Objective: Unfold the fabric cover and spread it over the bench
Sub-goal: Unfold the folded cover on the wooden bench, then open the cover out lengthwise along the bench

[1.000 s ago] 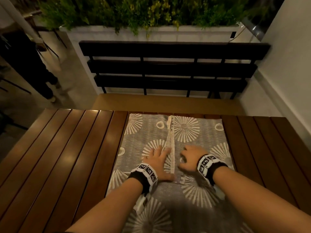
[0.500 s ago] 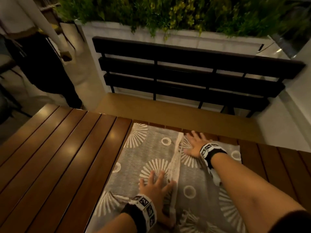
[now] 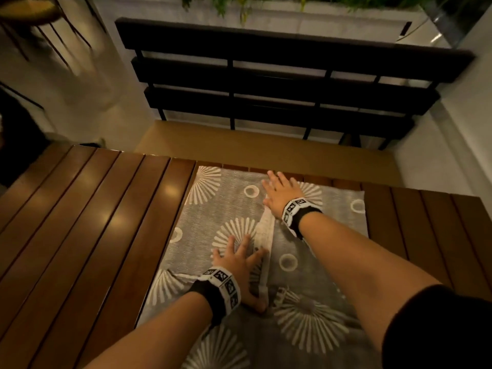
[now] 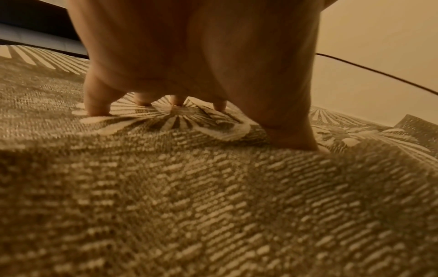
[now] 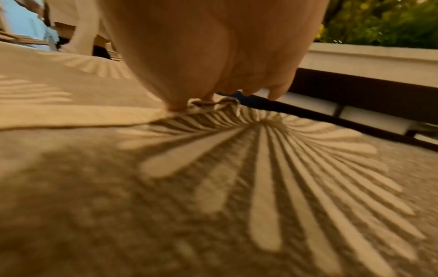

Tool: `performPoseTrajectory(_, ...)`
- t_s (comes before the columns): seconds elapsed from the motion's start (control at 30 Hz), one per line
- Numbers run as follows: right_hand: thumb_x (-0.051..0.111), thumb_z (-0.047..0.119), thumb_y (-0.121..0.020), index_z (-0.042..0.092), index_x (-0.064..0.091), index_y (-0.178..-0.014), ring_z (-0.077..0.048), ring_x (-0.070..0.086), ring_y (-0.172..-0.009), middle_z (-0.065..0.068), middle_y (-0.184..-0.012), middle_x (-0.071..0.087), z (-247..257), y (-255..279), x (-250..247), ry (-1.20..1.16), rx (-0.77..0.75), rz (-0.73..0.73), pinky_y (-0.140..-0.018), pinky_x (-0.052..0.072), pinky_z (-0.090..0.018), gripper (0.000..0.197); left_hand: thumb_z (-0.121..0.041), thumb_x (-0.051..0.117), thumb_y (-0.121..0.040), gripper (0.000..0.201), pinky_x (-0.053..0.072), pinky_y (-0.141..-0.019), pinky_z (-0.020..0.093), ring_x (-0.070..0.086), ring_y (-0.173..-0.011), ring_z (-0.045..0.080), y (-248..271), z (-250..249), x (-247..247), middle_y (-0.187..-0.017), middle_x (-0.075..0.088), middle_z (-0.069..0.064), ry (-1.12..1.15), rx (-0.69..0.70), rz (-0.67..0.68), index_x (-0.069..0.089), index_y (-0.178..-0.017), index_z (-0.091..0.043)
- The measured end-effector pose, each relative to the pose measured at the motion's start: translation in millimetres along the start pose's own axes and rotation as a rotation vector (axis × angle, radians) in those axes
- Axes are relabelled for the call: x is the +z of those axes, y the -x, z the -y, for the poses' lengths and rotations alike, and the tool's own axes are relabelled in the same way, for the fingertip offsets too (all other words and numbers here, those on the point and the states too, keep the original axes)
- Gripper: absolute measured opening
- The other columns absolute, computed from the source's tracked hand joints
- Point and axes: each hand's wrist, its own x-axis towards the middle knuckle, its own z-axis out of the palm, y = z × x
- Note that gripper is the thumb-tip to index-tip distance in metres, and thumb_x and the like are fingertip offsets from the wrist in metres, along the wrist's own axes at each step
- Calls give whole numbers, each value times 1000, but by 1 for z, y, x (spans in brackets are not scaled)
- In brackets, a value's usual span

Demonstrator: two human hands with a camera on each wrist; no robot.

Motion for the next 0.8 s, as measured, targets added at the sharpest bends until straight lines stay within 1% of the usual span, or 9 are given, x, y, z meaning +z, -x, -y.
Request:
performPoseTrajectory(0.13,30,42,-99,27,2,-153,-23,-3,-149,-3,-161,-7,23,38,14,-138,-162,-26,-120,9,-45,62,-84,65,-52,130,8,-110,70,-19,-143,43,-1,-2,0,-158,-27,1,-18,-33,-1,-19,-145,-47)
performPoseTrajectory(0.33,38,49,-96,21,24,-150,-26,10,-148,-8,-161,8,29,123,43,-306,-120,52,-119,15,-40,63,-90,61,-46,135,12,-109,70,-11,-144,44,7,-4,-6,-160,-20,1,-25,-34,14,-19,-146,-45)
performPoseTrajectory(0.4,43,60,-90,22,27,-149,-29,21,-144,-11,-158,18,28,154,55,-283,-116,46,-116,24,-42,72,-91,59,-45,132,18,-109,67,-2,-145,43,14,-6,-3,-161,-11,2,-53,-30,-23,-9,-148,-44)
performPoseTrajectory(0.5,53,78,-70,21,35,-144,-32,35,-133,-10,-147,33,24,192,64,-242,-120,123,-109,35,-46,96,-94,55,-43,128,27,-108,60,24,-139,38,23,2,7,-155,20,5,-32,51,-134,15,-149,-35)
performPoseTrajectory(0.57,62,81,-58,21,32,-144,-30,39,-131,-7,-145,36,26,208,69,-290,-113,199,-107,37,-43,109,-94,55,-43,122,30,-107,56,37,-130,36,34,11,14,-143,35,5,-67,108,-159,29,-144,-30)
performPoseTrajectory(0.63,70,79,-50,20,30,-144,-29,43,-128,-6,-144,40,35,222,77,-292,-92,250,-106,40,-42,117,-88,64,-44,118,29,-107,55,43,-125,34,46,14,23,-135,43,5,-182,125,-148,36,-140,-26)
performPoseTrajectory(0.67,73,75,-48,20,32,-140,-28,49,-124,-6,-142,45,41,227,84,-291,-66,248,-103,43,-42,115,-83,69,-45,115,28,-107,55,45,-123,34,51,14,27,-132,46,6,-250,120,-138,36,-139,-24)
performPoseTrajectory(0.73,80,59,-53,21,43,-126,-27,61,-105,-7,-124,61,57,236,94,-314,-8,192,-90,52,-42,91,-71,77,-53,100,27,-107,55,50,-118,34,58,15,37,-125,54,7,-306,109,-101,41,-132,-20)
performPoseTrajectory(0.8,79,41,-65,16,55,-113,-29,64,-94,-8,-106,67,70,242,95,-294,11,146,-81,54,-38,59,-63,75,-64,71,38,-99,47,58,-105,33,64,18,45,-110,64,7,-258,144,-103,52,-114,-20)
